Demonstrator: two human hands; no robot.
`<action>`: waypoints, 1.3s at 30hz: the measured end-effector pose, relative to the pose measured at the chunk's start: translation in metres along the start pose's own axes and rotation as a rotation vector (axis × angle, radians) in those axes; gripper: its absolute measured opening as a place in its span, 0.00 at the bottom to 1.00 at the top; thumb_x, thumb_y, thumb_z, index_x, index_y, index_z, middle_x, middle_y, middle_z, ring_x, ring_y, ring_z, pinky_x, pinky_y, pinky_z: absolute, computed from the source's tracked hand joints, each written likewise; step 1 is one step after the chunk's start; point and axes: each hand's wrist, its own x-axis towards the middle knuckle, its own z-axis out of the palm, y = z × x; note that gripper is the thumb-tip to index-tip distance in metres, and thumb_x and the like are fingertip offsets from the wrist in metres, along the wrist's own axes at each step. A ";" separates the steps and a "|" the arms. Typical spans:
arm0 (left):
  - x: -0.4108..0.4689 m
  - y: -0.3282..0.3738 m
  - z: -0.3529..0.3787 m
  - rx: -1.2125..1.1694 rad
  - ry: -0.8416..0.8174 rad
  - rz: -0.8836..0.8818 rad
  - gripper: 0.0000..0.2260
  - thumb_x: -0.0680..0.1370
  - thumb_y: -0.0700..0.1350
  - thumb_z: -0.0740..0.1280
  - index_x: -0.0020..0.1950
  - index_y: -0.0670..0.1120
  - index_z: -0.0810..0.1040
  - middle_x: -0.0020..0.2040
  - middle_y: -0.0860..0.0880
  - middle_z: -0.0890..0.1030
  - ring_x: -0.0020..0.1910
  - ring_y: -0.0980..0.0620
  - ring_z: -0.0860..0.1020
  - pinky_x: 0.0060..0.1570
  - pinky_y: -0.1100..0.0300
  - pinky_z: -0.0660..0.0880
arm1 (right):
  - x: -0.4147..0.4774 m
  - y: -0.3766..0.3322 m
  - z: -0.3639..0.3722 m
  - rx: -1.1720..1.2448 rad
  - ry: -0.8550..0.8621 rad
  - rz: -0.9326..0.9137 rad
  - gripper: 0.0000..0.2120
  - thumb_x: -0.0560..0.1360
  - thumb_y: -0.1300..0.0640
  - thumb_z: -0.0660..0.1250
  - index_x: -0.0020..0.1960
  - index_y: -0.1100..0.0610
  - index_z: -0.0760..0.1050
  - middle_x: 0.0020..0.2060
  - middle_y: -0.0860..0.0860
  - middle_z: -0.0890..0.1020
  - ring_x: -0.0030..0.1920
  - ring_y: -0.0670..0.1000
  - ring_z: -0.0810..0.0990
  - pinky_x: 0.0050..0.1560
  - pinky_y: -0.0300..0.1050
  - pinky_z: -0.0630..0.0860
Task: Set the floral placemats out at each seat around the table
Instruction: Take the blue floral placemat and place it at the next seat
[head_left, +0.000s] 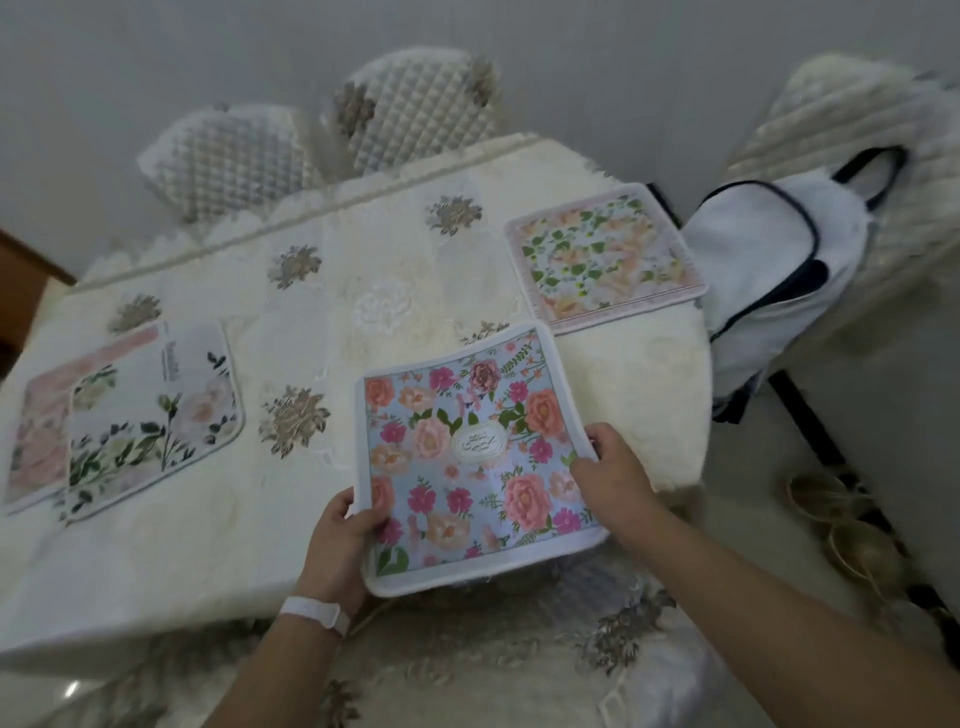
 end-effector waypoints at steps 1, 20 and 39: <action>0.004 -0.003 0.005 -0.007 0.025 0.000 0.16 0.73 0.39 0.72 0.58 0.40 0.73 0.52 0.36 0.83 0.49 0.34 0.82 0.48 0.37 0.78 | 0.009 0.001 -0.001 -0.012 -0.013 0.002 0.10 0.77 0.62 0.60 0.50 0.47 0.71 0.46 0.51 0.81 0.44 0.55 0.83 0.45 0.57 0.83; 0.051 -0.048 0.019 0.031 0.155 0.030 0.11 0.75 0.36 0.69 0.57 0.44 0.77 0.54 0.41 0.83 0.52 0.38 0.81 0.50 0.42 0.79 | 0.054 0.019 0.020 0.048 0.063 0.162 0.11 0.77 0.64 0.58 0.55 0.53 0.70 0.46 0.48 0.80 0.41 0.46 0.81 0.30 0.38 0.77; 0.021 -0.079 0.051 -0.150 0.120 0.066 0.20 0.76 0.30 0.66 0.64 0.46 0.71 0.58 0.46 0.80 0.55 0.47 0.80 0.51 0.50 0.80 | -0.011 0.046 0.107 0.362 0.136 0.328 0.14 0.76 0.69 0.60 0.56 0.54 0.69 0.48 0.54 0.80 0.45 0.52 0.80 0.40 0.47 0.79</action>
